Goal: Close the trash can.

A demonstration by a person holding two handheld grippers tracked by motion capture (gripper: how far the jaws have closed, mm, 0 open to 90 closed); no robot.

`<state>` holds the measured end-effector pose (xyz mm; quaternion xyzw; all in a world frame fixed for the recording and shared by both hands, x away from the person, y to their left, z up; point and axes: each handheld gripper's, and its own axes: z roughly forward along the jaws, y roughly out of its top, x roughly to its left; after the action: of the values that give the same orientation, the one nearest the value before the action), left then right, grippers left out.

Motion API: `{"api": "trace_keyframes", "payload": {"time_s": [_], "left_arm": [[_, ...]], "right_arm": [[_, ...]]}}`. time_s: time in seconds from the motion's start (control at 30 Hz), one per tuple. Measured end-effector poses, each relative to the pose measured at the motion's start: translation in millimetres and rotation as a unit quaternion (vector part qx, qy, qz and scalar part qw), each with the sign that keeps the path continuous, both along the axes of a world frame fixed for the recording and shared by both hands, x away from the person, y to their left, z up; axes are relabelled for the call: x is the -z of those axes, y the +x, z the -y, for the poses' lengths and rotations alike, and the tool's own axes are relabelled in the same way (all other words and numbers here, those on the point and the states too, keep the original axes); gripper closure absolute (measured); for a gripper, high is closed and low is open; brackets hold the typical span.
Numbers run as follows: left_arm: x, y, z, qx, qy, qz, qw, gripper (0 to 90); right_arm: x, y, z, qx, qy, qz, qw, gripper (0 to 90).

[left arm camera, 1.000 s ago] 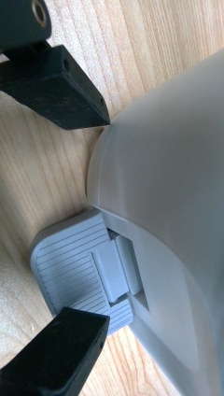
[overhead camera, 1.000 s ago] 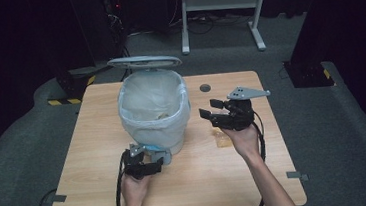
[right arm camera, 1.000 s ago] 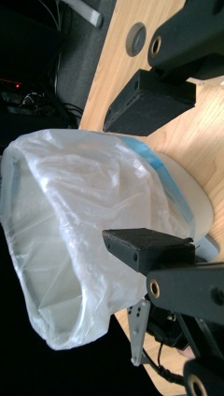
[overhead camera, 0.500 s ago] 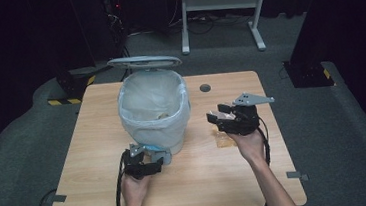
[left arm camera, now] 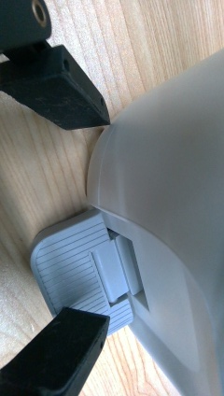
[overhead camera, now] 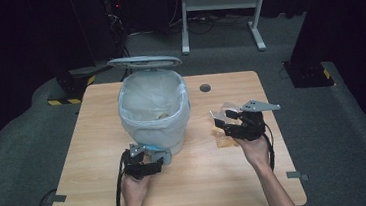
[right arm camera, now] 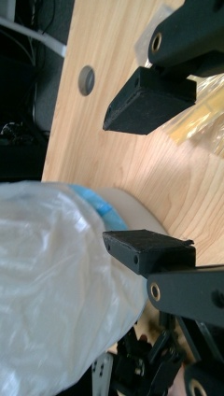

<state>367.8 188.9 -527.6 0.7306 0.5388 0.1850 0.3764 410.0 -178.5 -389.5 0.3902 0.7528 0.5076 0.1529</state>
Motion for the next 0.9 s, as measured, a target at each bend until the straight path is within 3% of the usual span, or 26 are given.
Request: {"api": "trace_keyframes", "payload": {"time_s": [0.63, 0.9], "left_arm": [[0.0, 0.0, 0.2, 0.0, 0.001, 0.0, 1.0, 5.8], [0.0, 0.0, 0.2, 0.0, 0.001, 0.0, 1.0, 5.8]], "right_arm": [[37.7, 5.6, 22.9, 0.039, 0.009, -0.037, 0.9985, 39.7], [51.9, 7.4, 31.0, 0.065, -0.012, -0.046, 0.9967, 39.3]]}}
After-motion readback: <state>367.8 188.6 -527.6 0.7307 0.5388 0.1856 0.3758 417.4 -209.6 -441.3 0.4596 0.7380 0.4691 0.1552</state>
